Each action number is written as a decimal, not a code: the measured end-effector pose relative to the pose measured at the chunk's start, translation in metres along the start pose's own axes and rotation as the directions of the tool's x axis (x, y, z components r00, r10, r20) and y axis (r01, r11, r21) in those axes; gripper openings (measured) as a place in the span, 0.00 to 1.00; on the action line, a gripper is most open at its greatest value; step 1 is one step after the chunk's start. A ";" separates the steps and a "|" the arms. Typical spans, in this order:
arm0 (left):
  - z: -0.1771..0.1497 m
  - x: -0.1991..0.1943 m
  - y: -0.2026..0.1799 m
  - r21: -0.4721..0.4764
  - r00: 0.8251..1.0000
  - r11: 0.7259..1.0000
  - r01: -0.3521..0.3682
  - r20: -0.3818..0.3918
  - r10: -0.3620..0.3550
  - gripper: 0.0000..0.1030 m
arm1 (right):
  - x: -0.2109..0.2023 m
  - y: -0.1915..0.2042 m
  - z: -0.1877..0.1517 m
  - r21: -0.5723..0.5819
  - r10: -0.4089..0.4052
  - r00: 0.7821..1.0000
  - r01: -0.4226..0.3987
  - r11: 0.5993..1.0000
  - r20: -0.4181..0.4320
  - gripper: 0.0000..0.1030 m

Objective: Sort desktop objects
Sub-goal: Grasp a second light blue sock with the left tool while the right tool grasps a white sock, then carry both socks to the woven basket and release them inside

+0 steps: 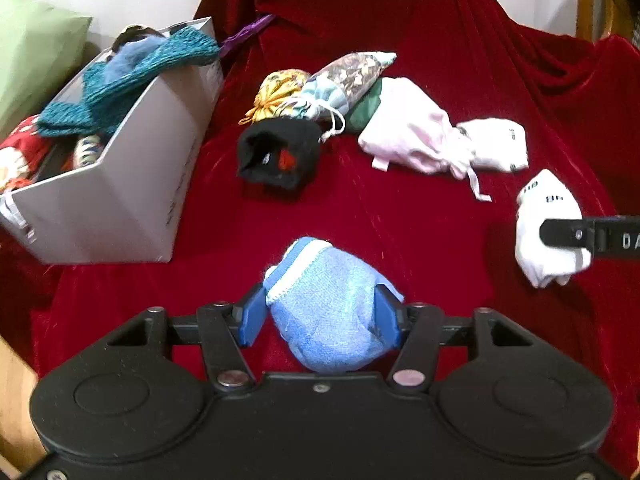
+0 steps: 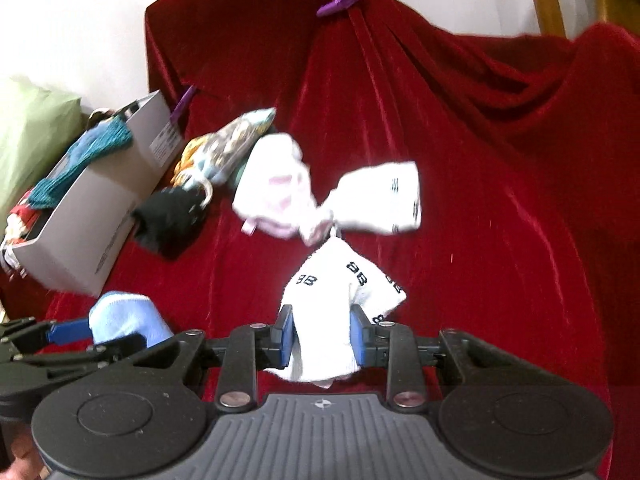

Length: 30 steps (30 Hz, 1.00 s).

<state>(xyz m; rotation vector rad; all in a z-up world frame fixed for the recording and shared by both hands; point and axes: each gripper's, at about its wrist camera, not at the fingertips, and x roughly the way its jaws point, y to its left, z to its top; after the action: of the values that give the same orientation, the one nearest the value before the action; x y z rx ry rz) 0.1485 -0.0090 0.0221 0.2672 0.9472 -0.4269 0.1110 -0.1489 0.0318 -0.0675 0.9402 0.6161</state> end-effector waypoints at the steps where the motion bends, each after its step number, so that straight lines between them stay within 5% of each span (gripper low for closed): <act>1: -0.003 -0.005 0.000 -0.002 1.000 1.000 -0.003 -0.009 0.003 0.53 | -0.006 0.002 -0.006 0.003 0.004 1.000 -0.004 1.000 -0.004 0.27; 13: -0.052 -0.071 -0.005 -0.044 0.989 0.999 0.005 -0.148 -0.011 0.53 | -0.080 0.036 -0.064 0.026 0.087 0.996 -0.086 0.996 -0.022 0.28; 30: -0.129 -0.089 -0.023 -0.076 0.949 0.997 0.008 -0.313 -0.032 0.53 | -0.116 0.043 -0.155 0.085 0.069 0.989 -0.057 0.995 -0.134 0.28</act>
<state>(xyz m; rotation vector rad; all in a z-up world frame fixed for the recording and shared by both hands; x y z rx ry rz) -0.0010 0.0434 0.0223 0.2634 1.2769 -0.3731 -0.0753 -0.2166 0.0374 -0.0080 1.1027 0.6373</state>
